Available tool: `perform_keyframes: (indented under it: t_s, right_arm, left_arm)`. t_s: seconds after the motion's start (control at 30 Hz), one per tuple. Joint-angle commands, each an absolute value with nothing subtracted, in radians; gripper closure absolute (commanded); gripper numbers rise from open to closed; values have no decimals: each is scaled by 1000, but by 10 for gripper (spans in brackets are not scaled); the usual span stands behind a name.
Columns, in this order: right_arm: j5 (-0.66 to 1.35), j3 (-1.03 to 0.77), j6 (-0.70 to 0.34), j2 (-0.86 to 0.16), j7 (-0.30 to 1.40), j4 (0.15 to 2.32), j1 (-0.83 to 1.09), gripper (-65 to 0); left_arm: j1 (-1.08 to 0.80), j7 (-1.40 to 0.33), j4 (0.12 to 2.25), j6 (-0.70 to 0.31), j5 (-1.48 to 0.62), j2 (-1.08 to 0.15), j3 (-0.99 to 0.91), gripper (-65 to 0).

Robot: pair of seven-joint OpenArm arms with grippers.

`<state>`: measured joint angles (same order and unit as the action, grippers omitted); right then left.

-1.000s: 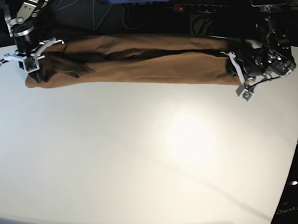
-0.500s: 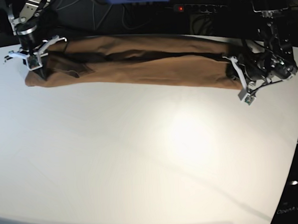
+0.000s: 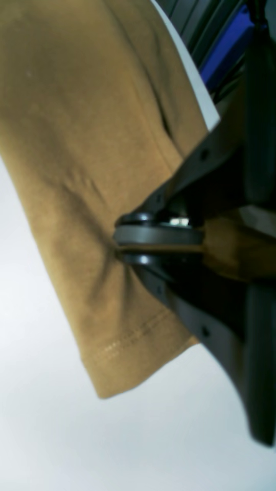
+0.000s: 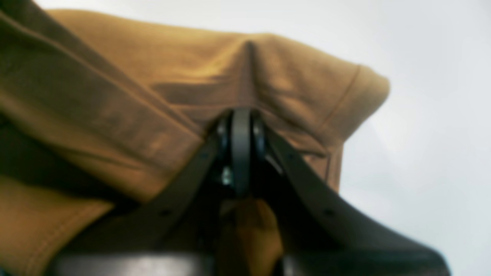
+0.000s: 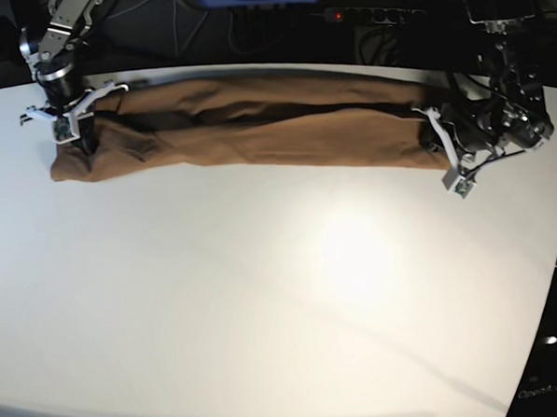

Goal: Fold the T-shirt properly
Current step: 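Pull the strip ends apart with both grippers to straighten it, then slide the right gripper along the strip end, keeping hold of the shirt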

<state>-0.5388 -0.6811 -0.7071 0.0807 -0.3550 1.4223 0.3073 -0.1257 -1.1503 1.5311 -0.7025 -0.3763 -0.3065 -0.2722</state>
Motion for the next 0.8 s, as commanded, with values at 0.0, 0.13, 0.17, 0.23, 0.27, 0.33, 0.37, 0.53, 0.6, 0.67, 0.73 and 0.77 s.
perform_keyframes:
  t_s: [0.0, 0.13, 0.17, 0.23, 0.27, 0.33, 0.37, 0.53, 0.6, 0.67, 0.73, 0.77]
  right_arm:
    - [-541, -687, -698, 61, -344, 1422, 298, -6]
    - [-542, -687, -698, 16, -343, 1380, 255, -6]
    - [-542, -687, -698, 7, -340, 1371, 249, -6]
    - [-542, -687, -698, -12, -308, 1362, 232, -6]
    - [-542, -687, -698, -22, -288, 1362, 222, -6]
    - [-542, -687, -698, -48, -257, 1354, 197, -6]
    - [-542, -687, -698, -62, -248, 1343, 182, -6]
    - [-542, -685, -698, -154, -206, 1219, 71, -6]
    - [-542, -684, -698, -197, -191, 1167, 33, -6]
    - [-542, -680, -698, -232, -188, 1115, 1, -6]
    - [-544, -680, -698, -262, -188, 1087, -31, -7]
    - [-544, -680, -698, -272, -188, 1082, -41, -7]
  left_arm:
    - [-128, -1170, 1529, -698, -354, -297, -255, -26]
    - [-85, -1168, 1529, -698, -303, -275, -200, -26]
    - [-77, -1168, 1527, -698, -280, -260, -196, -26]
    - [-64, -1168, 1506, -698, -226, -225, -185, -26]
    - [-48, -1168, 1491, -698, -205, -208, -185, -26]
    - [-16, -1168, 1446, -698, -154, -174, -185, -26]
    - [-1, -1167, 1422, -698, -134, -160, -185, -26]
    - [74, -1124, 1316, -698, -79, -113, -185, -26]
    - [88, -1107, 1294, -698, -76, -104, -185, -26]
    - [105, -1099, 1270, -698, -76, -97, -185, -26]
    - [120, -1099, 1250, -698, -81, -96, -185, -26]
    - [127, -1099, 1245, -698, -84, -96, -185, -26]
